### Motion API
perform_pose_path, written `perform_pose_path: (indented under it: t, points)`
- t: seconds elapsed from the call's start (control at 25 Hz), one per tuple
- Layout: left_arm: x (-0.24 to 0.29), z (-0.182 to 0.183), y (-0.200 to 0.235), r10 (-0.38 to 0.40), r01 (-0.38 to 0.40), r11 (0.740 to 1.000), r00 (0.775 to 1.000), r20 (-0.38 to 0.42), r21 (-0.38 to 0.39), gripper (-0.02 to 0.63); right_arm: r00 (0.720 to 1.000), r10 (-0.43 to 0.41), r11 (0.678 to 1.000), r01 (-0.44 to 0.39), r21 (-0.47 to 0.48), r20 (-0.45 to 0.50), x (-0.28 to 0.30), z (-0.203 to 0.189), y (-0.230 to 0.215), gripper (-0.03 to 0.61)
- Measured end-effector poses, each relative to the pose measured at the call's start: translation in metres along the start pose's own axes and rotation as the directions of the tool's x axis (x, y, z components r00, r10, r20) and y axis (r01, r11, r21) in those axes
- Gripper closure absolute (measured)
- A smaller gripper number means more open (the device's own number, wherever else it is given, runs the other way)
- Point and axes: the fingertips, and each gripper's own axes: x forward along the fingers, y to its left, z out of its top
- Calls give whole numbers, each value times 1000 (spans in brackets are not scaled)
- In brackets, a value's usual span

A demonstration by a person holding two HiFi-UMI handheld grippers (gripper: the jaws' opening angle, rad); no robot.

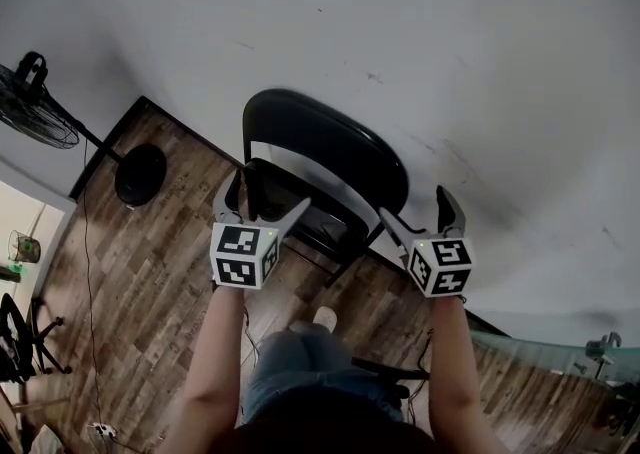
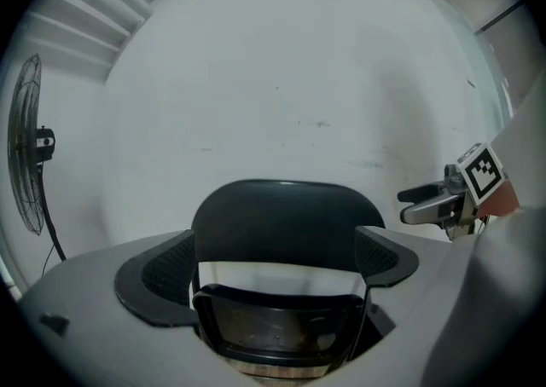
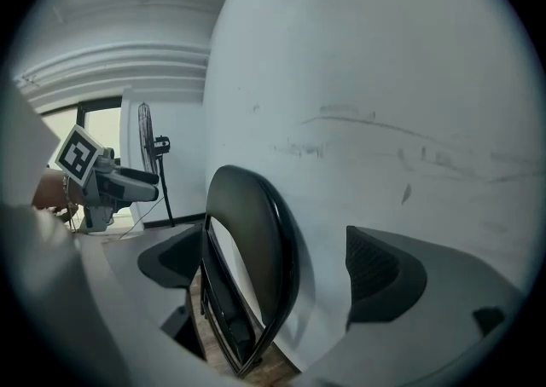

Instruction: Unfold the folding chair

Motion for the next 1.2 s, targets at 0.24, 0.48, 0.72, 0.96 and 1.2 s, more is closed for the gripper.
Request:
perform_pose_path:
  t: [0.24,0.48,0.72,0.96,1.2]
  points:
    - [29,-67,-11,-54,44,996,989,-139,-76,46,993,94,996,-92,19,-67,41,-36,5,68]
    - [57,-130,-30,-144,69,950,962,-230,-305,46,979,181,983,-178,41,-94,63,-49,15,113]
    - [90,-170,-44,-227,71,840,946,-230,-538,46,978,162,987,-161,15,-128,71,-51,0,310]
    - [121,-182,-62,-290,97,723,941,-173,-684,48,978,171,985,-173,-11,-122,72,-52,-4,373]
    - [137,-172,-73,-324,143,556,944,-55,-819,292,979,169,985,-172,-16,-114,73,-52,-3,374]
